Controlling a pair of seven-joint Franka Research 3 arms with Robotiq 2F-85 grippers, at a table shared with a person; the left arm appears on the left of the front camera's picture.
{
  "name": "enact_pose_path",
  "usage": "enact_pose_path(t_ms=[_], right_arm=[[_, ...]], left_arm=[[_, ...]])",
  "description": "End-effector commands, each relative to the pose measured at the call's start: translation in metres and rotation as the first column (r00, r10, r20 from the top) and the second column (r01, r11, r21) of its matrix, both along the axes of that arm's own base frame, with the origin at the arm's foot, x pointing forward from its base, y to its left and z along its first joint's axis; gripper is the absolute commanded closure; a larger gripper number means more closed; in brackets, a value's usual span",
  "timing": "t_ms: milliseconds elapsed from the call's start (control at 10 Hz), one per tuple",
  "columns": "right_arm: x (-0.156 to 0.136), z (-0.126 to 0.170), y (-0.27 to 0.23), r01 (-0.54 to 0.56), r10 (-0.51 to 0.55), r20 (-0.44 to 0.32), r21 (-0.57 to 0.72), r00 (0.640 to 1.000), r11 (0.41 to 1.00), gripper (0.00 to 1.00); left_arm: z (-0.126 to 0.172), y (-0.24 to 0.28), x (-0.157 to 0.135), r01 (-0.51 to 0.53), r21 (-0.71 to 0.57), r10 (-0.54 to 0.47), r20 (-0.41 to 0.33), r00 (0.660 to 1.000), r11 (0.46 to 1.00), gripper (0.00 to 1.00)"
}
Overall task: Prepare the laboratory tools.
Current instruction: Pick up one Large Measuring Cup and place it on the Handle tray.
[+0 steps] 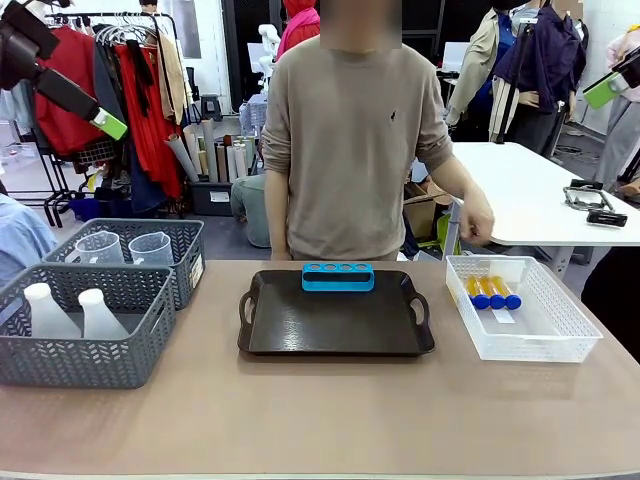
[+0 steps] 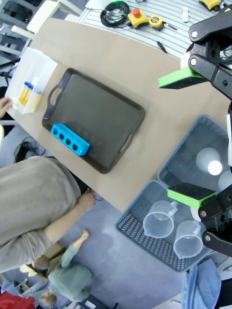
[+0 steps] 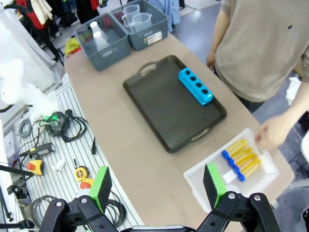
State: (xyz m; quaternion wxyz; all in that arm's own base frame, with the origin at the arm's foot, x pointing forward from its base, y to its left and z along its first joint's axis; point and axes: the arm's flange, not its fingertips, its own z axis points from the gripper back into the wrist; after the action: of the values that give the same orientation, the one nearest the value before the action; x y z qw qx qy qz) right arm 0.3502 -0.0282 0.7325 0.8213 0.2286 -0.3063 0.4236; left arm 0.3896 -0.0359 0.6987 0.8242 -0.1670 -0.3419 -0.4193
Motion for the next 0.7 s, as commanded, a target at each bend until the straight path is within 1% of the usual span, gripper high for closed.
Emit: enact_pose_path(t_ms=[0, 300, 400, 500, 600], right_arm=[[0.0, 0.003, 0.003, 0.0, 0.001, -0.007, 0.028, 1.0, 1.0, 0.0], [0.0, 0.003, 0.003, 0.0, 0.001, -0.007, 0.028, 1.0, 1.0, 0.0], [0.0, 0.003, 0.003, 0.0, 0.001, -0.007, 0.028, 1.0, 1.0, 0.0], [0.0, 0.003, 0.003, 0.0, 0.001, -0.007, 0.028, 1.0, 1.0, 0.0], [0.0, 0.003, 0.003, 0.0, 0.001, -0.007, 0.028, 1.0, 1.0, 0.0]], left_arm=[[-0.001, 0.002, -0.003, 0.006, -0.001, -0.006, 0.002, 1.0, 1.0, 0.0], [0.0, 0.0, 0.0, 0.0, 0.0, 0.0, 0.0, 1.0, 1.0, 0.0], [-0.007, 0.002, 0.015, -0.126, 0.128, 0.126, 0.009, 0.992, 0.984, 0.0], [-0.017, 0.006, 0.029, -0.185, 0.211, 0.18, 0.043, 0.983, 0.96, 0.0], [-0.017, 0.013, 0.033, -0.213, 0.273, 0.208, 0.047, 0.977, 0.938, 0.0]])
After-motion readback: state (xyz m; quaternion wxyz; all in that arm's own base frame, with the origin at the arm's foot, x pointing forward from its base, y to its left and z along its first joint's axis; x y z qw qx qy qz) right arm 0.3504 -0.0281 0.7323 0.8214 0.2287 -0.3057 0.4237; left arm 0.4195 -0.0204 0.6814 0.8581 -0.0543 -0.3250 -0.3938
